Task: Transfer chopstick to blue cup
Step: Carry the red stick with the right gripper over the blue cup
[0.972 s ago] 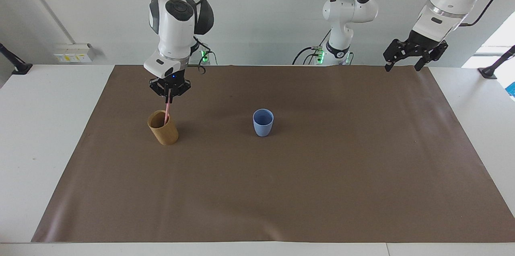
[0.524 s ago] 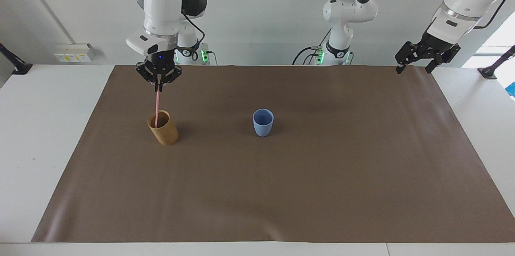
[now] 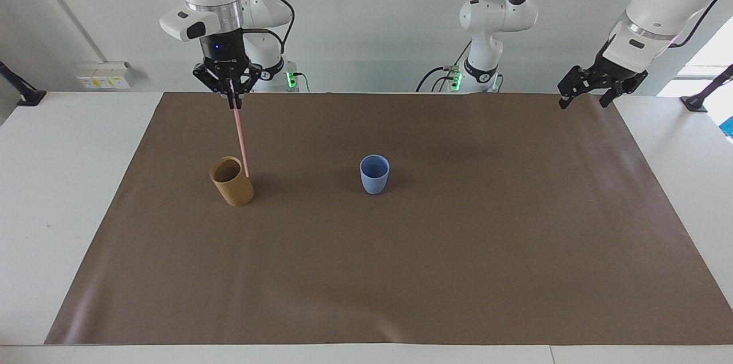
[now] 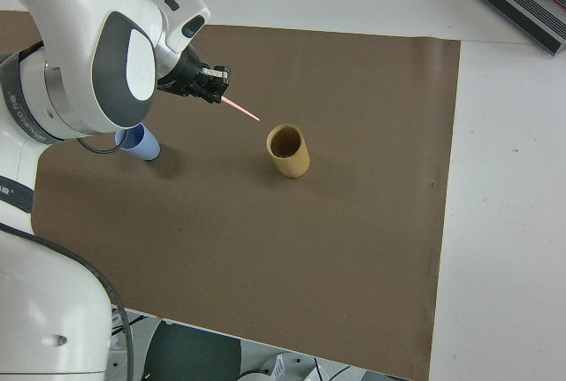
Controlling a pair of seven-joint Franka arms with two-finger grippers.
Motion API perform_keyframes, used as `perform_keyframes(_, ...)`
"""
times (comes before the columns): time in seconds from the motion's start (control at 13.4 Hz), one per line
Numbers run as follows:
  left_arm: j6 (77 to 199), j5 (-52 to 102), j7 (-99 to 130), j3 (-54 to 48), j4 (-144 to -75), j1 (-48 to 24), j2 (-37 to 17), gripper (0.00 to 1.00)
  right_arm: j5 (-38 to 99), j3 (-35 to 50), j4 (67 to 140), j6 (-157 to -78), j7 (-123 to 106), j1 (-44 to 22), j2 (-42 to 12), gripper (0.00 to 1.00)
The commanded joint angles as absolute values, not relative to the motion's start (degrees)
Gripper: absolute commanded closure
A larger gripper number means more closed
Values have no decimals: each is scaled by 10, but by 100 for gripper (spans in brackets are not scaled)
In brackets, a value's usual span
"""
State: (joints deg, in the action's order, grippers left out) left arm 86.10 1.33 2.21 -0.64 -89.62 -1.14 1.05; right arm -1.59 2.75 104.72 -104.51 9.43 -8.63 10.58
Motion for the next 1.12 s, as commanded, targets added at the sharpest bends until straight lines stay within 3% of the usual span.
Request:
perform_keyframes(0.0, 872, 12, 12, -11, -906, -4, 18, 0, 27, 38, 1027, -1063, 148, -92, 90, 100)
perform_keyframes(0.37, 867, 12, 11, -11, -904, -5, 17, 0, 27, 83, 968, -1058, 305, -155, 38, 100)
perform_keyframes(0.67, 867, 12, 11, -11, -904, -4, 17, 0, 14, 89, 930, -1050, 408, -248, -7, 100)
perform_keyframes(1.05, 867, 12, 11, -11, -904, -4, 17, 0, 18, 93, 937, -1047, 423, -261, -12, 100)
